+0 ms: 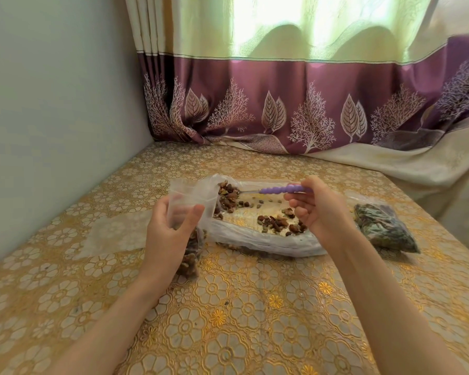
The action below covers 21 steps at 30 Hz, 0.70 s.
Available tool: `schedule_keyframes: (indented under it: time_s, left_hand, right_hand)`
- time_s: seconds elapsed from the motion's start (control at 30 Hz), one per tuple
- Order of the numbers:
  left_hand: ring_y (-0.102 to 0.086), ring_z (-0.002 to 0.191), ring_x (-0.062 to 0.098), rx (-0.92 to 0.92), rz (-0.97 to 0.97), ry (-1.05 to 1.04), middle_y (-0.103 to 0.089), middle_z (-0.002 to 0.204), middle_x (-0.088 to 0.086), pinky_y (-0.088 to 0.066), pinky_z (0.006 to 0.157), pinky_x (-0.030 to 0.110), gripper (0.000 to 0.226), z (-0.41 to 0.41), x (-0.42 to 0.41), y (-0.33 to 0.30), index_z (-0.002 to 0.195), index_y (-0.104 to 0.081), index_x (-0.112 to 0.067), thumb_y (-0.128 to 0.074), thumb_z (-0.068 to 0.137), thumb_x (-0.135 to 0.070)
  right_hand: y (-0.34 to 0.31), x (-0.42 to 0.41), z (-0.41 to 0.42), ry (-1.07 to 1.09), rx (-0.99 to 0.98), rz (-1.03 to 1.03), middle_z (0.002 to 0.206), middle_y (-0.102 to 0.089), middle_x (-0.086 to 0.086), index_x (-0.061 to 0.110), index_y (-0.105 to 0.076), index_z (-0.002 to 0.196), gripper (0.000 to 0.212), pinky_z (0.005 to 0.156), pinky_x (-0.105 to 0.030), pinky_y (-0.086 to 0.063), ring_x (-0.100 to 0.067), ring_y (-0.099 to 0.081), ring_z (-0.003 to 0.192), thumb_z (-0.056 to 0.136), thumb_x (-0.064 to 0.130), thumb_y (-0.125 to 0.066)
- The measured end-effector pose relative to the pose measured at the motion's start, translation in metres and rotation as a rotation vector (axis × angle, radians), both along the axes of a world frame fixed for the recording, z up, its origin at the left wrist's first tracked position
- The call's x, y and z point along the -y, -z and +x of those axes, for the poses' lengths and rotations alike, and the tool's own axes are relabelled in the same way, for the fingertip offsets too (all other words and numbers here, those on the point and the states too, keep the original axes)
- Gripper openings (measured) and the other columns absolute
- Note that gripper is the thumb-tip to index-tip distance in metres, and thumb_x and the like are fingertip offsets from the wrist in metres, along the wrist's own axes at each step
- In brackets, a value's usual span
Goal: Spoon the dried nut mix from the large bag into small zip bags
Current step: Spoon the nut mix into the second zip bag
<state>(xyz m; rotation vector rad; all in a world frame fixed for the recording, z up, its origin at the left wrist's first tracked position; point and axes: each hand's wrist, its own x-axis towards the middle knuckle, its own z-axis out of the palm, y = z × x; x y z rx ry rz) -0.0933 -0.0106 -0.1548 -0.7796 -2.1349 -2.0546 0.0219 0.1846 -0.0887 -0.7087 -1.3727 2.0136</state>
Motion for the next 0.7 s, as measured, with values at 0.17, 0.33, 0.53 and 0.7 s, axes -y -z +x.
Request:
schedule_keyframes:
  time_s: [0.17,0.33,0.53,0.7]
  left_hand:
    - [-0.058,0.084,-0.018,-0.026,-0.029,-0.014,-0.061,0.085,-0.040,-0.040,0.073,0.015,0.060,-0.001,-0.001,0.000,0.124,-0.045,-0.027,-0.061,0.073,-0.055]
    - [-0.054,0.086,-0.023,-0.011,-0.029,-0.016,-0.060,0.084,-0.041,-0.041,0.068,0.000,0.075,-0.002,-0.001,0.002,0.134,-0.042,-0.021,-0.061,0.070,-0.057]
    - [-0.060,0.084,-0.013,0.029,-0.005,0.008,-0.067,0.091,-0.020,-0.043,0.063,0.002,0.056,0.002,-0.001,-0.002,0.114,-0.054,-0.029,-0.062,0.067,-0.059]
    - [-0.053,0.092,-0.017,0.027,-0.003,-0.019,-0.057,0.108,-0.023,-0.040,0.070,0.007,0.075,0.002,-0.001,-0.002,0.128,-0.045,-0.026,-0.061,0.064,-0.062]
  right_hand:
    - [-0.018,0.006,0.005,-0.025,-0.120,0.029,0.059,-0.065,-0.010,-0.001,-0.064,0.074,0.024,0.039,-0.016,-0.040,-0.010,-0.054,0.046,0.090,0.008,-0.049]
    - [-0.031,0.021,0.008,-0.107,-0.171,0.112,0.061,-0.067,-0.008,0.000,-0.066,0.074,0.023,0.042,-0.015,-0.042,-0.009,-0.055,0.048,0.089,0.007,-0.049]
    - [-0.030,0.040,0.004,-0.302,-0.149,0.409,0.064,-0.070,-0.001,-0.001,-0.066,0.090,0.016,0.043,-0.015,-0.041,-0.010,-0.056,0.055,0.089,0.003,-0.050]
    - [-0.031,0.035,0.004,-0.270,-0.153,0.419,0.068,-0.069,-0.003,0.002,-0.067,0.092,0.019,0.044,-0.017,-0.042,-0.012,-0.058,0.057,0.089,0.000,-0.048]
